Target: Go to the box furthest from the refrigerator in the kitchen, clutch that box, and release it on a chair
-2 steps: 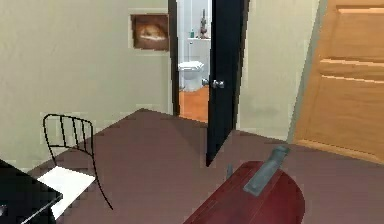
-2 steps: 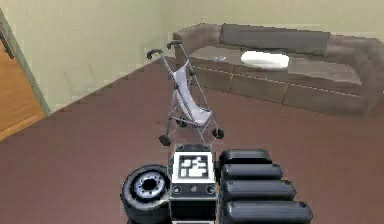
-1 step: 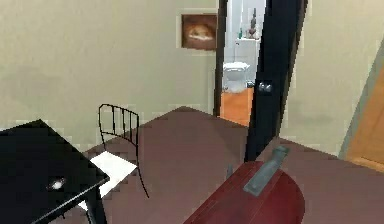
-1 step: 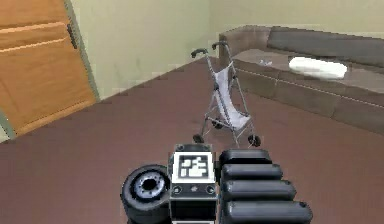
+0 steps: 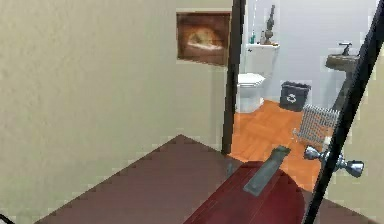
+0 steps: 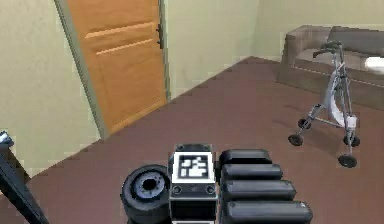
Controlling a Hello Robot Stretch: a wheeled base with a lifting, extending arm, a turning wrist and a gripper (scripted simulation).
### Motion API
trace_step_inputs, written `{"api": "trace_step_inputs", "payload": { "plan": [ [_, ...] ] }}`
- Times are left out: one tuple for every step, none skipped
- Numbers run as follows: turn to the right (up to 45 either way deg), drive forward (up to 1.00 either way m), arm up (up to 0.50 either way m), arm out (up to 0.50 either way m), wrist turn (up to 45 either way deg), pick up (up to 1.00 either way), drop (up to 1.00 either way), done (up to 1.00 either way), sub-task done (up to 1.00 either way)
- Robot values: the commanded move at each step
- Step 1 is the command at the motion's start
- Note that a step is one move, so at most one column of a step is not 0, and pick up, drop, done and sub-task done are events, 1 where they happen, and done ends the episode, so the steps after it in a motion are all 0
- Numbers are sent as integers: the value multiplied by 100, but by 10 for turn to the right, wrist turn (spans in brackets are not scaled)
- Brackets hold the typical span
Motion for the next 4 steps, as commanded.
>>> {"api": "trace_step_inputs", "payload": {
  "plan": [
    [0,55,0,0,0,0,0,0,0],
    [-270,0,0,0,0,0,0,0,0],
    [0,5,0,0,0,0,0,0,0],
    [-30,0,0,0,0,0,0,0,0]
  ]
}}
